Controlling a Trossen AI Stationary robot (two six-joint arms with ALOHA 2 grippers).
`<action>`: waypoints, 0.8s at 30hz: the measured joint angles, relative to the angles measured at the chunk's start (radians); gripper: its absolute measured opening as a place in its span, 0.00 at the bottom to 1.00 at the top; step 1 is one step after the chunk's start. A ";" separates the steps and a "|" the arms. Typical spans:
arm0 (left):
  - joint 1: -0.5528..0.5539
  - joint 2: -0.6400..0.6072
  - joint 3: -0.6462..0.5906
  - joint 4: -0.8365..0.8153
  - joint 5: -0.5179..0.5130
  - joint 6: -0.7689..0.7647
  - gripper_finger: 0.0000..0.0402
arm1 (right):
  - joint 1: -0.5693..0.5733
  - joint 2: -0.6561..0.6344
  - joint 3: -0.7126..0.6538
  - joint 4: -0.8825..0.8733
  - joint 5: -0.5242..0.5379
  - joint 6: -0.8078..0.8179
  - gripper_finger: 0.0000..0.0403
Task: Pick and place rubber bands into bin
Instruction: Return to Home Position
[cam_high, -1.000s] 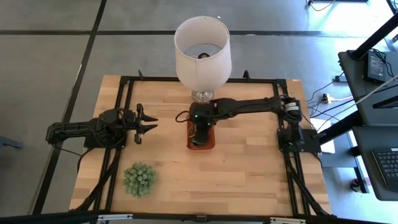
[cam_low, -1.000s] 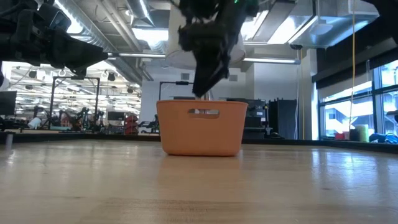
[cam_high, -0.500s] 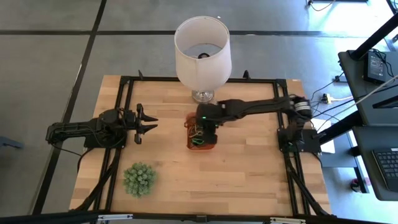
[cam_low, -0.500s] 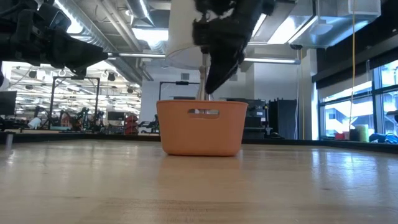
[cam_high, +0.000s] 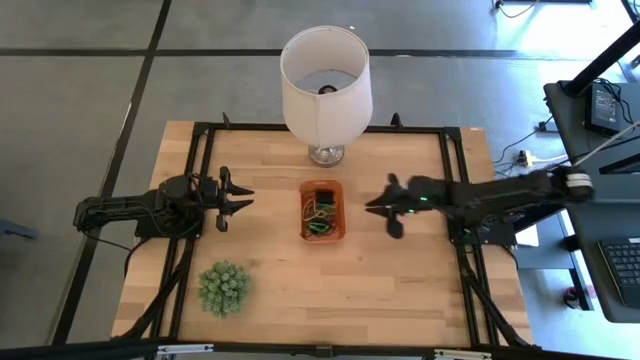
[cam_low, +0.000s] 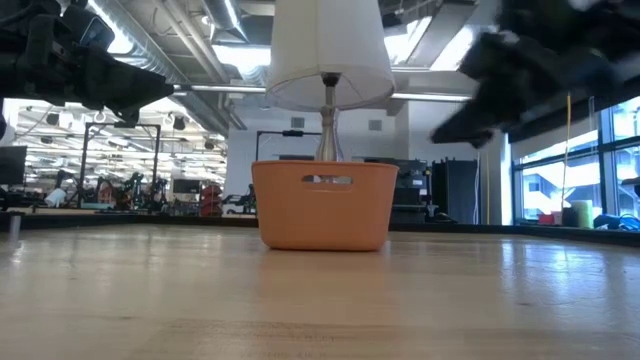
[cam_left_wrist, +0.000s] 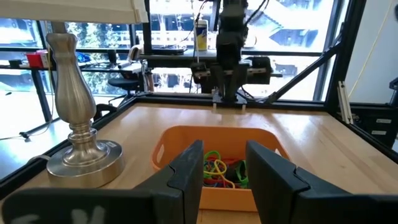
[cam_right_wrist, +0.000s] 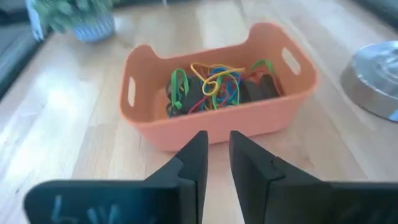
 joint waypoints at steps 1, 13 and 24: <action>0.000 0.000 0.000 0.002 0.000 0.000 0.28 | 0.000 -0.053 -0.062 0.050 0.000 0.002 0.17; 0.000 0.001 0.000 0.002 0.000 0.000 0.28 | 0.000 -0.522 -0.365 0.250 -0.086 -0.055 0.01; 0.000 0.001 0.000 0.002 0.000 0.000 0.28 | -0.001 -0.774 -0.366 0.161 -0.094 -0.130 0.02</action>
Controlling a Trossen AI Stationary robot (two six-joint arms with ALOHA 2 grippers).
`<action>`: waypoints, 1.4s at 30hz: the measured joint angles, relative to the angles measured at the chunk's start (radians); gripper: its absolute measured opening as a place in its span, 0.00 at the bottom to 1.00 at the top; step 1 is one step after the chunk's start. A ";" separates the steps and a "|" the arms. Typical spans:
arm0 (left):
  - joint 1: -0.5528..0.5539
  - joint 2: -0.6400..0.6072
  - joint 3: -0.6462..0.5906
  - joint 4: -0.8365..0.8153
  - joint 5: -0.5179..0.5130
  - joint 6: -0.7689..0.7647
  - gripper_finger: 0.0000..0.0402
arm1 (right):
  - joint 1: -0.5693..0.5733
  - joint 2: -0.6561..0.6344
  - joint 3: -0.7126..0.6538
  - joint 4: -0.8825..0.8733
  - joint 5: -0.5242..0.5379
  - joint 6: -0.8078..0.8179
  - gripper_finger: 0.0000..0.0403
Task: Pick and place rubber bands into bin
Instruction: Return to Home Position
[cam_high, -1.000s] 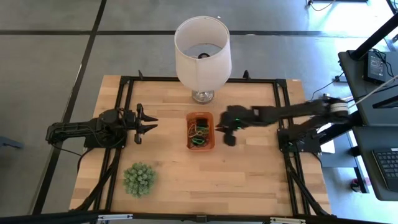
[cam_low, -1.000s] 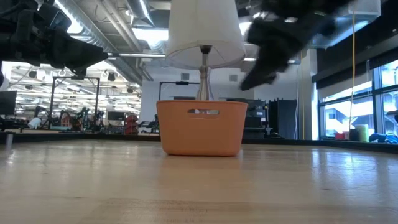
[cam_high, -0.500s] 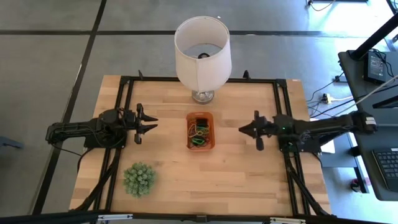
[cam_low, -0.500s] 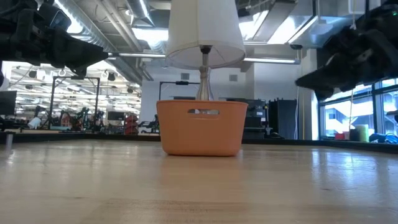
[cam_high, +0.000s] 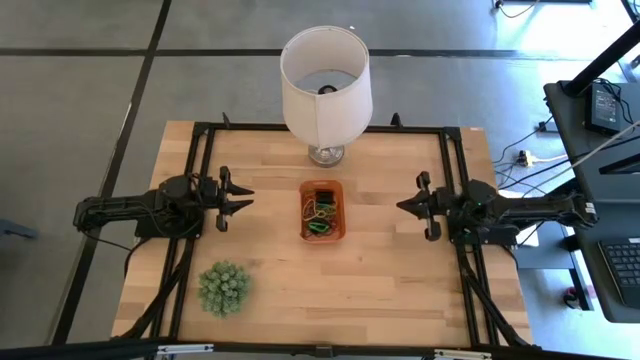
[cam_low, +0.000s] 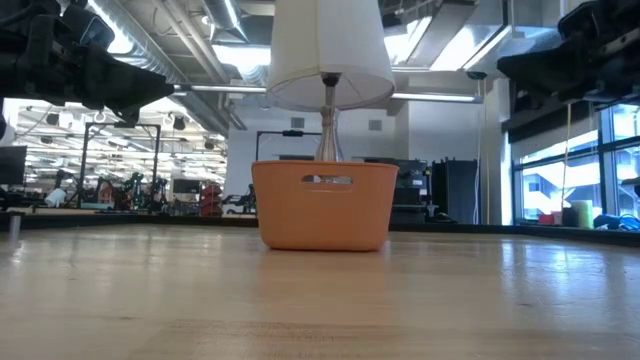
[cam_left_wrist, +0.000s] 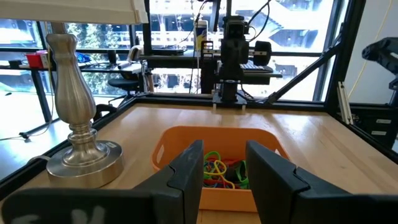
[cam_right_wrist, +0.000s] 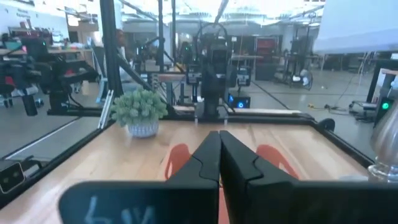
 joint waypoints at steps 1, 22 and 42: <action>0.000 0.000 0.000 0.000 0.000 0.000 0.28 | 0.000 -0.019 0.000 -0.013 0.000 0.004 0.02; 0.000 0.000 0.000 0.000 0.000 0.000 0.28 | 0.000 -0.288 0.000 -0.269 0.095 0.110 0.00; 0.000 0.000 0.000 0.000 0.000 0.000 0.28 | 0.000 -0.284 0.000 -0.387 0.095 0.029 0.06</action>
